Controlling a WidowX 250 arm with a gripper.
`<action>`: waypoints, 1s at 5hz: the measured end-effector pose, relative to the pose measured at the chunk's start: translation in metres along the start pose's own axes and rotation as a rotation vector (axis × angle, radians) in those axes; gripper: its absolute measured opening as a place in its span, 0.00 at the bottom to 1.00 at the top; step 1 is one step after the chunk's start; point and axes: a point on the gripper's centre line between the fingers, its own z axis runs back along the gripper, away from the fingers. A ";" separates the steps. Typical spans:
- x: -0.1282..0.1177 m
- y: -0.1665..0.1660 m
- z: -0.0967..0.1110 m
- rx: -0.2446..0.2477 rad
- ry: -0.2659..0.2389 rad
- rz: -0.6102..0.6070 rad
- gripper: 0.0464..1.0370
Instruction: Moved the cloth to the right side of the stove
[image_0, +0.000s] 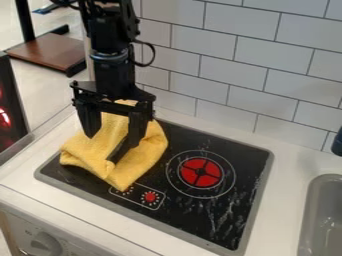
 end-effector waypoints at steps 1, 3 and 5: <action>0.009 0.017 -0.008 0.000 -0.041 0.096 0.96; 0.016 0.023 -0.032 0.038 -0.011 0.109 0.96; 0.021 0.014 -0.043 -0.024 0.004 0.085 0.96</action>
